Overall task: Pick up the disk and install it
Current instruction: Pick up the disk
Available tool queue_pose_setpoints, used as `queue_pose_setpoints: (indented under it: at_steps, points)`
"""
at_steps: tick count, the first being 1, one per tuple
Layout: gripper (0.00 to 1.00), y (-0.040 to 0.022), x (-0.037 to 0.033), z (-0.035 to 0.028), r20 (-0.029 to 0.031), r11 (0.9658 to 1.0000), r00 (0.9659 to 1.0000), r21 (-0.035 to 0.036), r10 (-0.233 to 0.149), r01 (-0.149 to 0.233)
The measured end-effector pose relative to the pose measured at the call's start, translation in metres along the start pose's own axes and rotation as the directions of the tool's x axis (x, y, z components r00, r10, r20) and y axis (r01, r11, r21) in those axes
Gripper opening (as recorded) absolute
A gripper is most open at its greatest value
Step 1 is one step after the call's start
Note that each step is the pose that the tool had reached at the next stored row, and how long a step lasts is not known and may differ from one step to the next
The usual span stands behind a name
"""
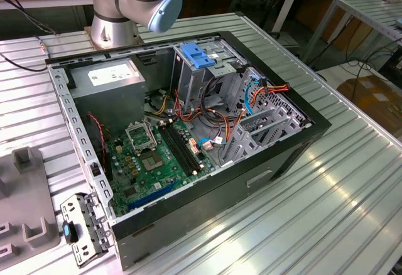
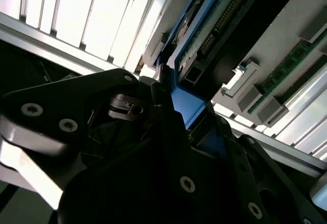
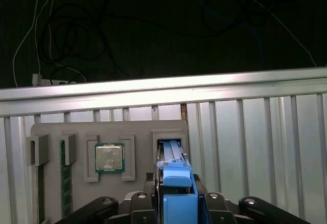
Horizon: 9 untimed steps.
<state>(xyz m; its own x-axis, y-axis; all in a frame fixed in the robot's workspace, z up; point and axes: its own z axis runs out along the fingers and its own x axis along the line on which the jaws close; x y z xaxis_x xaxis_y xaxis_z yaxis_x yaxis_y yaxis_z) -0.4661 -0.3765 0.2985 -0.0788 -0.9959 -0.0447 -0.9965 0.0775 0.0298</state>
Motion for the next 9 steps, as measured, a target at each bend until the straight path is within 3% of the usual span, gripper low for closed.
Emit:
queue_pose_setpoints:
  at_steps: [7, 9]
  points:
    - [0.37, 0.0, 0.0, 0.0001, 0.0, 1.0, 1.0, 0.0, -0.001, 0.001]
    - [0.37, 0.0, 0.0001, 0.0002, -0.0006, 0.9997, 0.9997, -0.001, -0.025, 0.025]
